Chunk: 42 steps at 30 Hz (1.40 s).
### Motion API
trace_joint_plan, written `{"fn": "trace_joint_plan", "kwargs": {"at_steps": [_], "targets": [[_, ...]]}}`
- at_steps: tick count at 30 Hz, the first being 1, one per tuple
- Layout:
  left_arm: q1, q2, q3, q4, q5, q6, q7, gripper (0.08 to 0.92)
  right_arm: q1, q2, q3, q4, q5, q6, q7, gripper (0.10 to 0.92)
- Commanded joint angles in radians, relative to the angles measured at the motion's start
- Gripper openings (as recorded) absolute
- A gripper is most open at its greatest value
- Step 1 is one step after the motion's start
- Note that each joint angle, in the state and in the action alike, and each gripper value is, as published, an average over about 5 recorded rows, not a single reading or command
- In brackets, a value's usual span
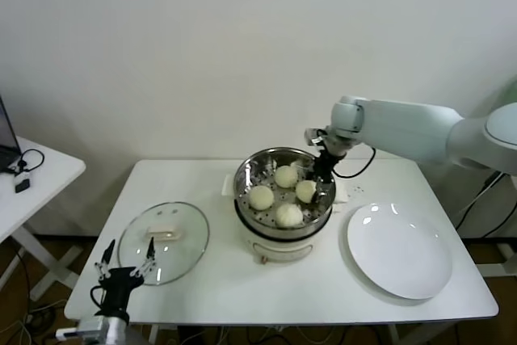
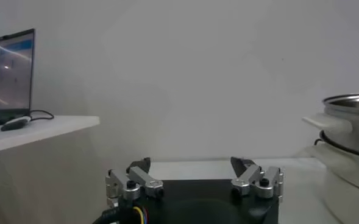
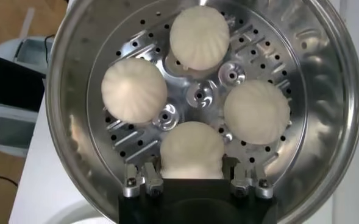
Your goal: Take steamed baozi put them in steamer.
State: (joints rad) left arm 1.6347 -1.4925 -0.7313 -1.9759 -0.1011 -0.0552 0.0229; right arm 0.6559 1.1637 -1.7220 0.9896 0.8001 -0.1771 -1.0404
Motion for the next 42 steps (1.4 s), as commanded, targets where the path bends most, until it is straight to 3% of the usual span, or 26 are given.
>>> {"fn": "trace_joint_plan", "kwargs": {"at_steps": [1,15,23,28,34,42], "targets": [[0.000,-0.001,0.001,0.001,-0.002,0.001,0.000,0.823,-0.015,-0.001,0.000,-0.004,-0.014,-0.001,0.001,0.645],[0.000,-0.003,0.003,0.001,0.002,0.001,0.000,0.823,-0.010,-0.019,0.004,0.007,-0.030,0.007,0.008,0.647],[0.001,-0.004,0.002,0.003,0.001,0.000,0.000,0.823,-0.001,-0.014,0.020,0.008,-0.010,0.009,0.004,0.797],[0.000,-0.003,0.001,0.002,0.002,-0.001,-0.001,0.823,0.026,-0.023,0.022,0.034,0.014,0.018,0.002,0.822],[0.002,-0.003,0.002,-0.004,0.005,0.001,-0.001,0.823,0.079,-0.082,0.038,0.099,0.066,0.011,0.036,0.823],[-0.001,-0.003,0.004,-0.010,0.007,0.008,-0.001,0.823,0.128,-0.233,0.090,0.223,0.026,-0.016,0.058,0.823]]}}
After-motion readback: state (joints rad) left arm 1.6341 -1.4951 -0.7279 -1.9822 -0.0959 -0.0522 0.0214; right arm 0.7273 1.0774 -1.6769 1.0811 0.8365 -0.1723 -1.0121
